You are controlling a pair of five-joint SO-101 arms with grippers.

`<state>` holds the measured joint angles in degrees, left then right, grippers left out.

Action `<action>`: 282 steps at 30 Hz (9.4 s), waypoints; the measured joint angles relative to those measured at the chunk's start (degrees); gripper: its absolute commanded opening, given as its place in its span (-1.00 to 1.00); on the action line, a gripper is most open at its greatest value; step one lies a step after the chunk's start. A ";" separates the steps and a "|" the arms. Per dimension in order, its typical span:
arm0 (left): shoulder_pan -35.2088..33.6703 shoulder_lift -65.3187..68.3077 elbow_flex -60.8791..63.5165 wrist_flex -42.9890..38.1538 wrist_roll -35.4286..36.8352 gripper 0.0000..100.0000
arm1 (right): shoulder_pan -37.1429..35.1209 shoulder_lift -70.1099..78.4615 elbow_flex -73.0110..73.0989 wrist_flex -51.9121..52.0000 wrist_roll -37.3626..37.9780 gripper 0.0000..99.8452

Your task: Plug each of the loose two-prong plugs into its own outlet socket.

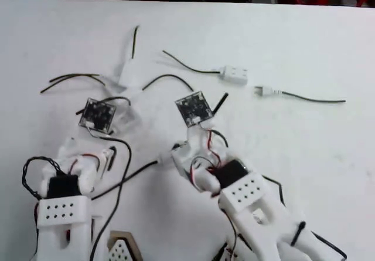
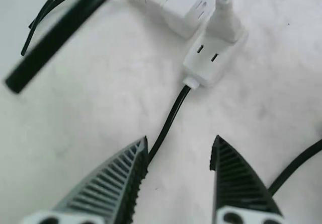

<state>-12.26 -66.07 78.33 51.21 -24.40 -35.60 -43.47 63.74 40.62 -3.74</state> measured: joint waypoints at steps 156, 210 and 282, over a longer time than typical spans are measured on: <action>-3.16 0.00 0.88 -0.35 0.00 -0.59 | 37.71 65.67 -66.37 17.76 -38.24 -0.40; -3.16 0.00 1.58 -1.32 0.00 -0.59 | 38.59 93.54 -117.45 52.13 -13.63 -0.96; -3.16 0.00 1.67 -1.32 0.00 -0.59 | 26.81 70.24 -64.70 51.69 13.98 -0.85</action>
<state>-15.43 -66.07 80.00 49.89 -24.40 -8.79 26.77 -0.97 92.31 10.24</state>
